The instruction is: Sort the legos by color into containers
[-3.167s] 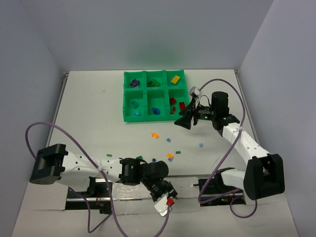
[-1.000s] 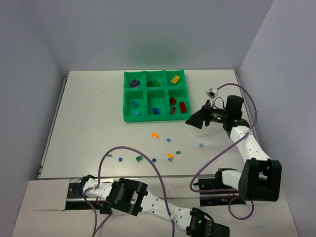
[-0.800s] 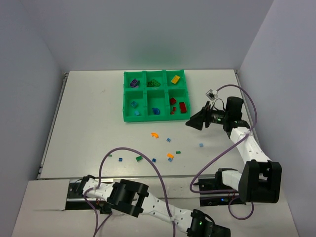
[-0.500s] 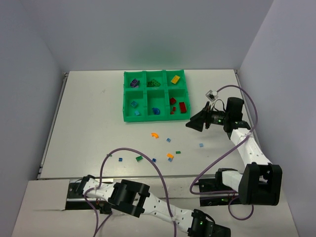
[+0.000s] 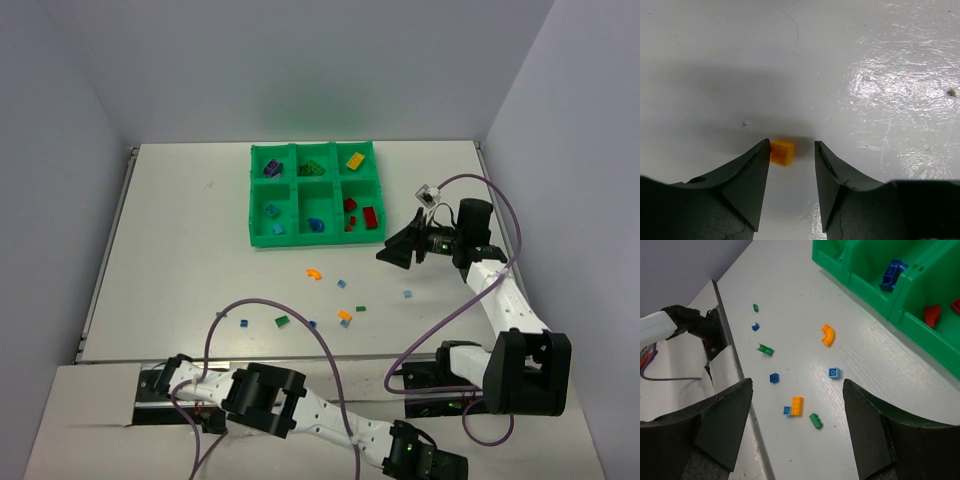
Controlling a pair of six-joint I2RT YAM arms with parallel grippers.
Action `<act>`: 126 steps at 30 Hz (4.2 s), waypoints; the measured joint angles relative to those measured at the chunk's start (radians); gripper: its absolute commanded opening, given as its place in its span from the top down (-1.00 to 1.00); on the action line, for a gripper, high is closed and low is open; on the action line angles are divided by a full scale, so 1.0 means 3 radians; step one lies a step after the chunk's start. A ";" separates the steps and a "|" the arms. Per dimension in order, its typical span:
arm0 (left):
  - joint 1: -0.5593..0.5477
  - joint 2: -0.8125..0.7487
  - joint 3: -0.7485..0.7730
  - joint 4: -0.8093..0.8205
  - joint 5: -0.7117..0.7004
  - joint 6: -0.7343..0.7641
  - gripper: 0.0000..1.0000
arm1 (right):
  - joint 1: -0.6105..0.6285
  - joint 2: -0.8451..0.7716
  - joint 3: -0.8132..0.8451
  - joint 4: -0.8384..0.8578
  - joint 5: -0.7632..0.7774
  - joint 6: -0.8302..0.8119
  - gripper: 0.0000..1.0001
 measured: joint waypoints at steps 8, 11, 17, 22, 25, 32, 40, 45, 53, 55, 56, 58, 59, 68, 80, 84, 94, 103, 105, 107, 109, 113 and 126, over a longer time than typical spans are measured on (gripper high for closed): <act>0.0037 0.0034 0.0000 -0.0004 0.0005 0.0001 0.00 | 0.0000 0.0063 0.0000 -0.0024 -0.0057 -0.0059 -0.59; 0.0041 0.0048 0.0000 -0.0004 0.0005 0.0003 0.04 | 0.0000 0.0091 0.0000 -0.0038 -0.0070 -0.0065 -0.58; 0.0043 0.0048 0.0000 -0.0004 0.0007 0.0003 0.06 | 0.0000 0.0095 -0.0001 -0.0059 -0.0085 -0.0082 -0.58; 0.0050 0.0048 0.0000 -0.0004 0.0009 0.0001 0.12 | -0.0006 0.0097 -0.0001 -0.0065 -0.0099 -0.0095 -0.58; 0.0057 0.0048 0.0000 -0.0005 0.0011 0.0002 0.10 | -0.0008 0.0112 -0.0001 -0.0065 -0.0110 -0.0096 -0.58; 0.0085 0.0048 -0.0009 -0.0002 0.0014 0.0014 0.16 | -0.0010 0.0165 -0.0001 -0.0066 -0.0119 -0.0097 -0.57; 0.0110 0.0048 -0.0104 0.0023 0.0035 0.0048 0.26 | -0.0013 0.0226 -0.0001 -0.0071 -0.0133 -0.0118 -0.56; 0.0110 0.0008 -0.0181 0.0070 0.0035 0.0099 0.36 | -0.0013 0.0256 0.0000 -0.0087 -0.0136 -0.0125 -0.56; 0.0106 -0.0326 -0.0714 0.0280 -0.0101 0.0115 0.50 | -0.0013 0.0259 0.0037 -0.0079 -0.0134 -0.0078 -0.55; 0.0103 -0.0454 -0.0870 0.0315 -0.0180 0.0084 0.53 | -0.0013 0.0259 0.0057 -0.0058 -0.0133 -0.0026 -0.55; 0.0101 -0.0525 -0.0958 0.0318 -0.0227 0.0063 0.55 | -0.0013 0.0258 0.0066 -0.0040 -0.0132 0.0008 -0.55; 0.0099 -0.0656 -0.1115 0.0314 -0.0305 0.0015 0.59 | -0.0013 0.0256 0.0080 0.0001 -0.0130 0.0068 -0.55; 0.0097 -0.0712 -0.1171 0.0314 -0.0347 -0.0013 0.61 | -0.0013 0.0256 0.0087 0.0028 -0.0124 0.0107 -0.55; 0.0080 -0.1395 -0.1719 0.0340 -0.0602 -0.0320 0.75 | -0.0013 0.0202 0.0146 0.0130 -0.0052 0.0280 -0.56; 0.1264 -0.2532 -0.2590 0.0418 -0.0397 -0.1090 0.80 | -0.0014 0.0089 0.0207 0.0180 0.0110 0.0447 -0.58; 0.1940 -0.2970 -0.2894 0.0574 -0.0324 -0.1312 0.81 | -0.0024 0.0072 0.0344 0.0266 0.0200 0.0583 -0.59; 0.3547 -0.3648 -0.3418 0.0703 0.0012 -0.1461 0.82 | -0.0058 0.0080 0.0863 0.0282 0.0420 0.0816 -0.60; 0.4241 -0.3512 -0.3021 0.0949 0.0108 -0.1523 0.81 | -0.0036 0.0163 0.0867 0.0025 0.0370 0.1094 -0.50; 0.4238 -0.3526 -0.2966 0.1112 0.0101 -0.1520 0.81 | -0.0008 0.0151 0.0863 -0.0062 0.0354 0.1131 -0.50; 0.4236 -0.3563 -0.2975 0.1269 0.0093 -0.1509 0.81 | 0.0028 0.0120 0.0848 -0.0136 0.0357 0.1169 -0.49; 0.4236 -0.3617 -0.3035 0.1436 0.0077 -0.1481 0.81 | 0.0086 0.0069 0.0821 -0.0165 0.0370 0.1243 -0.49; 0.4225 -0.3655 -0.3094 0.1692 0.0038 -0.1457 0.81 | 0.0395 -0.0016 0.0757 -0.0029 0.0448 0.1434 -0.49; 0.4016 -0.3621 -0.3094 0.1995 -0.0242 -0.1362 0.80 | 0.0977 0.0575 0.0797 0.0388 0.0593 0.1675 -0.49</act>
